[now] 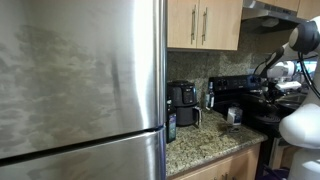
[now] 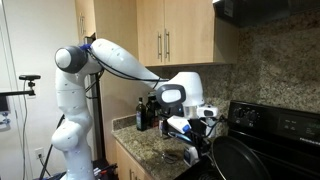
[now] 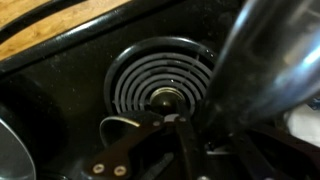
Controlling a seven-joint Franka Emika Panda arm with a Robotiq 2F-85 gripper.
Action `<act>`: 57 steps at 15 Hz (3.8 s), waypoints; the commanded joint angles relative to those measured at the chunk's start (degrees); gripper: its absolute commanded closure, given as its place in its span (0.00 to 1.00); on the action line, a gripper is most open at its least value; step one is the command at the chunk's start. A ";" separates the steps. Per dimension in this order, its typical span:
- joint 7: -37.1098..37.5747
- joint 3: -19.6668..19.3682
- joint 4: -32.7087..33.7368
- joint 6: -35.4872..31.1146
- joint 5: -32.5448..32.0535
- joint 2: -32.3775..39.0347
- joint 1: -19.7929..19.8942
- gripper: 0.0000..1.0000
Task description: Move the pan backwards
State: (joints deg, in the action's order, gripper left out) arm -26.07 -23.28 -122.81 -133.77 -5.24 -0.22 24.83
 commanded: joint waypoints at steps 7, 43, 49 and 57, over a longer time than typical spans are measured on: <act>1.03 0.82 0.55 -1.48 -0.48 -1.42 -3.07 0.98; 17.37 5.72 11.53 -4.31 -6.37 20.75 -4.74 1.00; 18.43 4.72 12.47 -6.76 -13.02 19.34 -7.55 1.00; 17.89 5.29 9.93 -11.37 -13.27 21.42 -7.05 1.00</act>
State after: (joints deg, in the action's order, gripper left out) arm -7.38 -18.70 -111.48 -142.64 -18.96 21.22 17.30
